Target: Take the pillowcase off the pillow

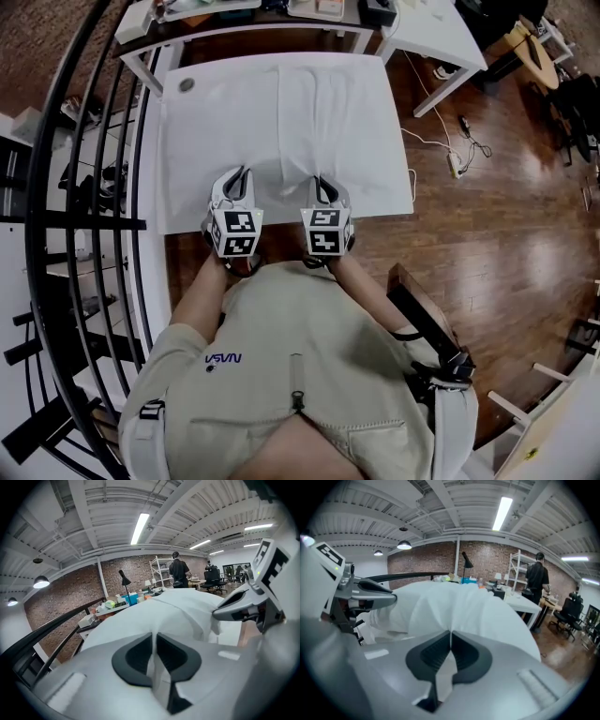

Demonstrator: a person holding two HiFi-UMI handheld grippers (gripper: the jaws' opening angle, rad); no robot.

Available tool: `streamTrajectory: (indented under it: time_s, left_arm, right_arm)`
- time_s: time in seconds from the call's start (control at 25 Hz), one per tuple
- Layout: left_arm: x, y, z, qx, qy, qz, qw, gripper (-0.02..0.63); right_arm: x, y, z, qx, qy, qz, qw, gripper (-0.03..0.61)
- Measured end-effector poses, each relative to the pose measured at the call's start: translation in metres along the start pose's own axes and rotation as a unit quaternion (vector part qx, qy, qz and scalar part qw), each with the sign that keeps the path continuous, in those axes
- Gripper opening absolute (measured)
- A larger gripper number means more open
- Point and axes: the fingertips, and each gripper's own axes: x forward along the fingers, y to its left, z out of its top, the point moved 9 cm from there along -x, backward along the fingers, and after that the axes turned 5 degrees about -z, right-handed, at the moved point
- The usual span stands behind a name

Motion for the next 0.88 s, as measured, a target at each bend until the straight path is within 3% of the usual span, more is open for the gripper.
streamTrajectory:
  time_s: [0.2, 0.44, 0.6, 0.88]
  left_arm:
    - [-0.009, 0.023, 0.021, -0.013, -0.026, 0.017, 0.9994, 0.038]
    - [-0.016, 0.045, 0.03, -0.033, -0.039, 0.028, 0.9983, 0.031]
    - [-0.014, 0.044, 0.012, -0.061, -0.022, 0.016, 0.9978, 0.029]
    - [-0.004, 0.016, -0.037, -0.1, 0.033, -0.003, 0.9945, 0.025]
  right_arm:
    - [-0.01, -0.02, 0.008, 0.003, -0.012, -0.022, 1.0, 0.008]
    - [-0.016, -0.069, -0.003, 0.044, 0.008, -0.08, 0.996, 0.006]
    - [-0.014, -0.093, -0.027, 0.066, 0.04, -0.108, 0.991, 0.006]
    - [0.002, -0.087, -0.068, 0.079, 0.108, -0.095, 0.986, 0.006]
